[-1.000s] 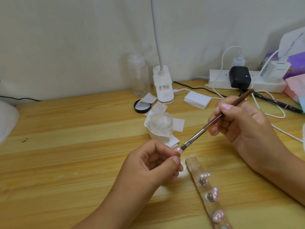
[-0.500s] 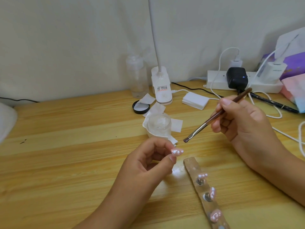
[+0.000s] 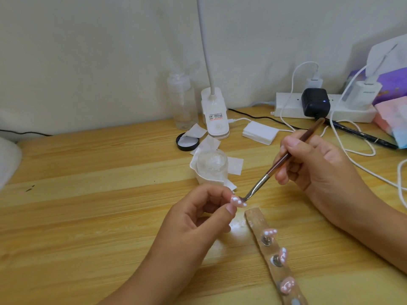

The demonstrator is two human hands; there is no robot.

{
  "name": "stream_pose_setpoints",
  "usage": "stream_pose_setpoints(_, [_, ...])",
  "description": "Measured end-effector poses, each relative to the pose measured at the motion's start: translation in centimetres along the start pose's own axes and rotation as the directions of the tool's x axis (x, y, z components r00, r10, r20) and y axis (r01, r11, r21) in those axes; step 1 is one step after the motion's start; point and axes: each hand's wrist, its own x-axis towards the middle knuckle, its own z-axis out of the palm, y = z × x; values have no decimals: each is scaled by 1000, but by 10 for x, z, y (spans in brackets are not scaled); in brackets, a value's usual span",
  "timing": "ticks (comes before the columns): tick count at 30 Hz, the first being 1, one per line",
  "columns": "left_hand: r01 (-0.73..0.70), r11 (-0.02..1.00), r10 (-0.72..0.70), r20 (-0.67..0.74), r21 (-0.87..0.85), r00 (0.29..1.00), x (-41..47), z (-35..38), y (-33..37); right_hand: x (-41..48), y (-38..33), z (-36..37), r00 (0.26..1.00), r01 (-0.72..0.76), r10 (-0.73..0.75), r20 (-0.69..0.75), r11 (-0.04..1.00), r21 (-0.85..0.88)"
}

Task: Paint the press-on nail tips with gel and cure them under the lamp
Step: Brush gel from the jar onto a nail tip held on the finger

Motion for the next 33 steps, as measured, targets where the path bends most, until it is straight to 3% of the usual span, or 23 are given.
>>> stream_pose_setpoints(6, [32, 998, -34, -44, -46, 998, 0, 0, -2, 0, 0, -1, 999, -38, 38, 15, 999, 25])
stream_pose_setpoints(12, [40, 997, -44, -46, -72, 998, 2, 2, -2, 1, 0, -3, 999, 26, -22, -39, 995, 100])
stream_pose_setpoints(23, [40, 998, -41, -38, -44, 998, 2, 1, -1, 3, 5, -5, 998, 55, -56, 22, 998, 8])
stream_pose_setpoints(30, [63, 995, -66, -35, -74, 997, 2, 1, 0, 3, 6, -7, 993, 59, -55, -103, 998, 32])
stream_pose_setpoints(33, [64, 996, -67, -34, -69, 997, 2, 1, -1, 2, 5, -7, 997, 33, -28, -69, 997, 68])
